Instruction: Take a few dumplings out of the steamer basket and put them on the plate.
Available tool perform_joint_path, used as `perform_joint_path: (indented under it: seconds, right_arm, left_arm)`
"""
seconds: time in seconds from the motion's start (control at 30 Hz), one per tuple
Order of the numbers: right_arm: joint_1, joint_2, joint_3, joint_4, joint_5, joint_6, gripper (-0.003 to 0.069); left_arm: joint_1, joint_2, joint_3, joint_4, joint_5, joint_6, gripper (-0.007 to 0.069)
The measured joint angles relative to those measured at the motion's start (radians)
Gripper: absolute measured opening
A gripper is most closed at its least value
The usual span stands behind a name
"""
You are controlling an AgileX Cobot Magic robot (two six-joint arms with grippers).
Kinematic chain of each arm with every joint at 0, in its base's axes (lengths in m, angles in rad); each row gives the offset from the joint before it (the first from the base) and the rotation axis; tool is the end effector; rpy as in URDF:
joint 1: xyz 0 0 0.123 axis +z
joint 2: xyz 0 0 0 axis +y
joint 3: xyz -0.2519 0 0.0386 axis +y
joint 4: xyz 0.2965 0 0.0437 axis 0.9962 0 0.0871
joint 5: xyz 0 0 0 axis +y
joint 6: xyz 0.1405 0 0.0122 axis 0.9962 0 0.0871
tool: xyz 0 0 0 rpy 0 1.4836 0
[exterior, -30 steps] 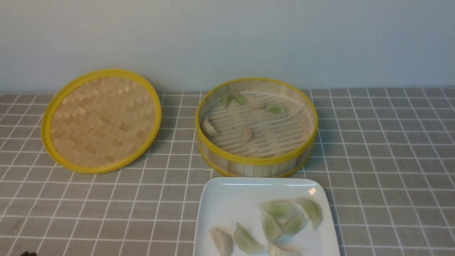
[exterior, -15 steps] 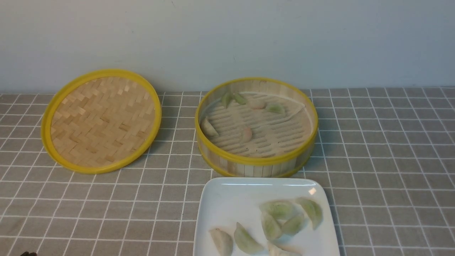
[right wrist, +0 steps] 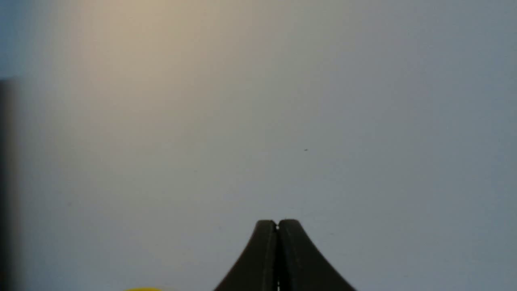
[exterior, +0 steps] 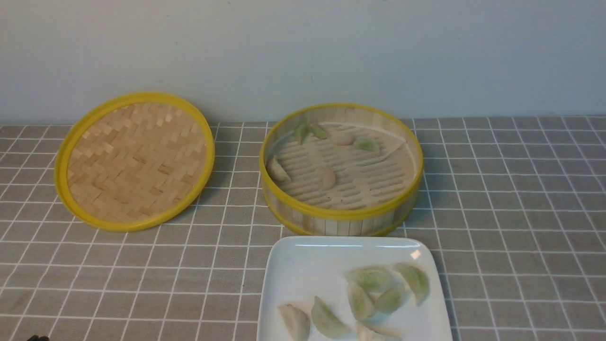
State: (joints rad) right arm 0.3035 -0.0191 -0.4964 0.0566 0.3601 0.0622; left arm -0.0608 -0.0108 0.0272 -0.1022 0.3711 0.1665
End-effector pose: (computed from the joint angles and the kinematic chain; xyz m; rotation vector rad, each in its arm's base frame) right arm 0.1143 0.0388 0.3748 -0.1426 1.3293 0.3682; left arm 0.1789 -0.0161 0.1562 0.1488 1.8633 -0.0274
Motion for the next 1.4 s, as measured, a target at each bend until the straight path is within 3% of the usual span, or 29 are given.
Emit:
perform_joint_path:
  seconds: [0.1, 0.2, 0.4, 0.53, 1.4]
  right_arm:
    - [-0.074, 0.000, 0.045, -0.029, 0.001, 0.000, -0.0013]
    - [-0.213, 0.000, 0.173, -0.082, 0.002, 0.000, -0.0013]
    - [-0.315, 0.000, 0.405, -0.096, 0.002, 0.003, -0.0013]
    - [-0.322, 0.001, 0.517, -0.098, 0.004, 0.003, -0.0013]
    - [-0.323, 0.001, 0.519, -0.103, 0.009, 0.003, -0.0013]
  left_arm:
    - [0.001, 0.000, 0.000, 0.000, 0.000, 0.000, -0.0005]
    - [0.002, 0.000, 0.000, 0.000, 0.000, 0.000, -0.0005]
    - [0.002, 0.000, 0.000, 0.000, 0.000, 0.000, -0.0005]
    - [0.002, 0.000, 0.000, 0.000, 0.000, 0.000, -0.0005]
    - [0.002, 0.000, 0.000, 0.000, 0.000, 0.000, -0.0005]
